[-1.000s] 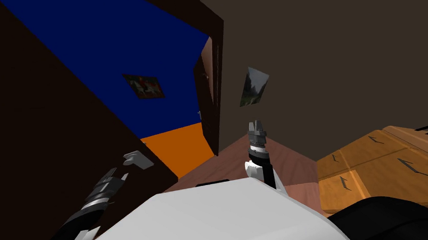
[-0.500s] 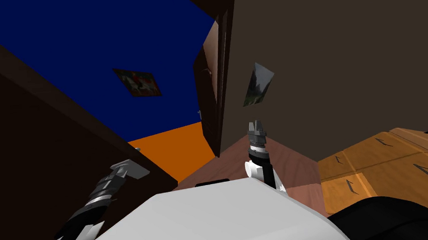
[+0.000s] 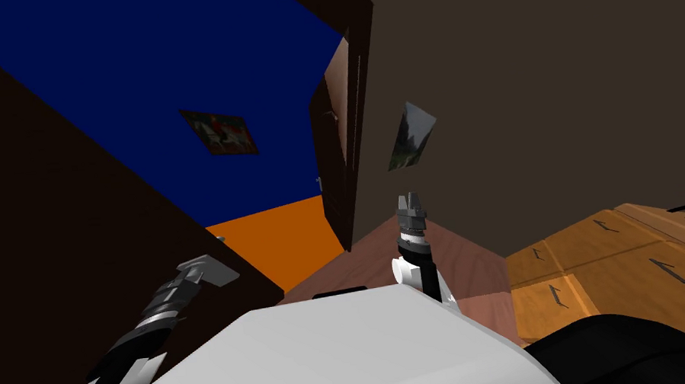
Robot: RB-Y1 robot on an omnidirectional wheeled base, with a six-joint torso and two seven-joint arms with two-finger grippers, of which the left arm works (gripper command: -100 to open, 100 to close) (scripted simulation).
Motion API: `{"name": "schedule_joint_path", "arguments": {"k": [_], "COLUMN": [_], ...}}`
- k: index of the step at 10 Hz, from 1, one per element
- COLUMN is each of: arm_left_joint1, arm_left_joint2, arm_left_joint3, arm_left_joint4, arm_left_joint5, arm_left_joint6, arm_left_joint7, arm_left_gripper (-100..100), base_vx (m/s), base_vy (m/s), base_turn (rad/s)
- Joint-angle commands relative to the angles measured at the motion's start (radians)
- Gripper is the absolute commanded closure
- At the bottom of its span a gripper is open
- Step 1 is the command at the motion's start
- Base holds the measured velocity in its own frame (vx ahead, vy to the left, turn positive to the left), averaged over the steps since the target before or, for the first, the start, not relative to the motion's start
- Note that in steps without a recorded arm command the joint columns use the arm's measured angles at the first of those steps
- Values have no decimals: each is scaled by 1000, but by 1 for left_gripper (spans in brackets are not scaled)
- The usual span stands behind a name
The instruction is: Push the door open
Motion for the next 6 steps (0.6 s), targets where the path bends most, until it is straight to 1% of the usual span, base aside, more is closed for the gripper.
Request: {"name": "schedule_joint_path", "arguments": {"k": [1,4,6], "arm_left_joint1": [-6,-15,-26], "arm_left_joint2": [-1,-3,-5], "arm_left_joint3": [18,41,73], "arm_left_joint4": [8,19,34], "arm_left_joint5": [9,21,38], "arm_left_joint6": [9,22,39], "arm_left_joint7": [-17,-41,-71], "arm_left_gripper": [100,100,100], "base_vx": [124,175,158], "base_vy": [28,29,61], "base_turn": [-13,-6,-36]}}
